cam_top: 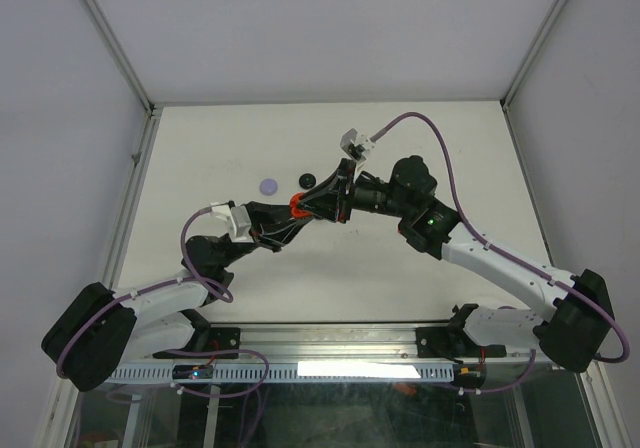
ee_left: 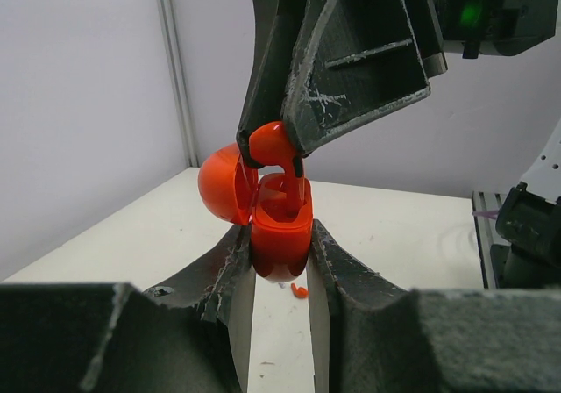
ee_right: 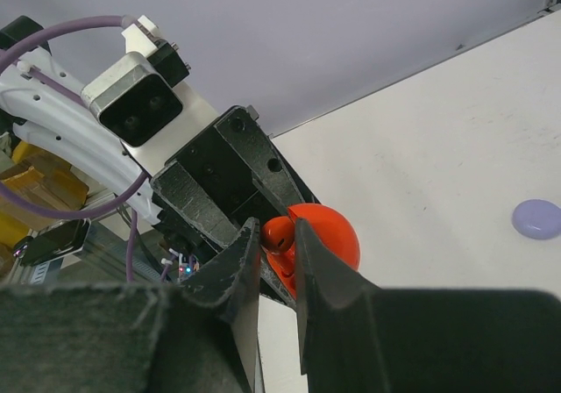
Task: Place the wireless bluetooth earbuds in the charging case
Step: Place the earbud in the charging case.
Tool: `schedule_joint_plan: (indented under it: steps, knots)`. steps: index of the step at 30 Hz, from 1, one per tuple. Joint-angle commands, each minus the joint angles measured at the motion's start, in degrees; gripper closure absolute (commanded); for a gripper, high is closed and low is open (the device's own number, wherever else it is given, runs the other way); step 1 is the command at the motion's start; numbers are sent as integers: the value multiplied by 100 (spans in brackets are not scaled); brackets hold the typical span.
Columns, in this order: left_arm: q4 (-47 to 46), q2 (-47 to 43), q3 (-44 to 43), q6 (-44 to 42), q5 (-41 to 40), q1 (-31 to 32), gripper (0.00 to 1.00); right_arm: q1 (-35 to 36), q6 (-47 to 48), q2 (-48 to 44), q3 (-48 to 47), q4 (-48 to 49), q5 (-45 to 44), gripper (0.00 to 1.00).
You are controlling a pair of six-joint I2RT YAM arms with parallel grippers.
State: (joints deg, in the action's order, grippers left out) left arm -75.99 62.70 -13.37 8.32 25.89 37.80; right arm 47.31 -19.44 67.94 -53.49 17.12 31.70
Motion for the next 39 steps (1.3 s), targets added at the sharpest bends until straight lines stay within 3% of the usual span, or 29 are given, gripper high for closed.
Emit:
schedule_joint_plan:
  steps: [1,18,19,30,39]
  knots:
    - [-416,-137,-166,179,24,7,100,42,128,-30,2,207,-54,95]
    - [-611,-214,-101,274,45,5,100,41,130,-78,28,-127,-182,95]
    - [-598,-235,-92,276,21,6,100,41,122,-86,22,-170,-267,81]
    - [-912,-258,-16,526,-61,8,100,42,-310,-111,118,-34,-685,78]
    - [321,-546,-99,-201,-28,8,100,39,-143,-165,-467,-948,-628,56]
